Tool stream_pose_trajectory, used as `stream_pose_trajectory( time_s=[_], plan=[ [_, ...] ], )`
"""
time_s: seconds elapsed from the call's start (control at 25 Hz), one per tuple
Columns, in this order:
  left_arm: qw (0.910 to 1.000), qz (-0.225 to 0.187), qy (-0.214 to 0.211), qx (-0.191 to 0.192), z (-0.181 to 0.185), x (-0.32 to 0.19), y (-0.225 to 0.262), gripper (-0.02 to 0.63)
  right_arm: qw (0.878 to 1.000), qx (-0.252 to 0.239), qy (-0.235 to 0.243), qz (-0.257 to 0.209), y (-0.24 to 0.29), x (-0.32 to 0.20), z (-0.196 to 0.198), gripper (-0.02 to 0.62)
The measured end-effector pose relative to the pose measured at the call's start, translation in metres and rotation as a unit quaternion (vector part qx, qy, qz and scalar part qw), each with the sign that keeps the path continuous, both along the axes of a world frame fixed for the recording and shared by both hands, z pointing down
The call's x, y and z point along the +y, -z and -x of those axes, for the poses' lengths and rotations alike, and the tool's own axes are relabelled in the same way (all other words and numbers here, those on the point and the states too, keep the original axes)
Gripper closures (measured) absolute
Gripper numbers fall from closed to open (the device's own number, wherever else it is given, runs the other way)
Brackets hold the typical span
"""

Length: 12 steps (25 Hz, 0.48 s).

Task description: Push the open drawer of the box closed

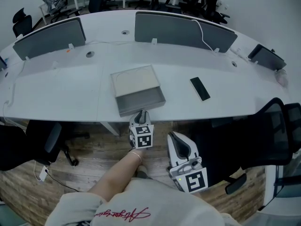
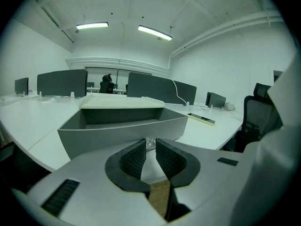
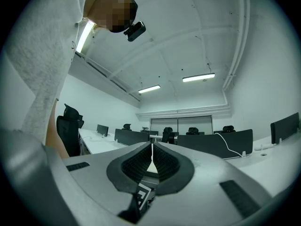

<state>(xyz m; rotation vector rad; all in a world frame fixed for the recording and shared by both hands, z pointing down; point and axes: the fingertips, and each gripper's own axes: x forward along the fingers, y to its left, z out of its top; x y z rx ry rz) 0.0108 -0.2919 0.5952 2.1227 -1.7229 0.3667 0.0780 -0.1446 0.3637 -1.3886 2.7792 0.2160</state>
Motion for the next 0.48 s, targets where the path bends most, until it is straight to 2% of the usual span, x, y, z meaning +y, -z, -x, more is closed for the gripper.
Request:
stream_pose_trajectory(
  time_s=[0.48],
  plan=[
    [1.0,0.002,-0.008,-0.002,0.0026,-0.0053,-0.0004,0.531,1.0,0.001,0.0,-0.003,0.0021,0.001,0.0023,0.575]
  ],
)
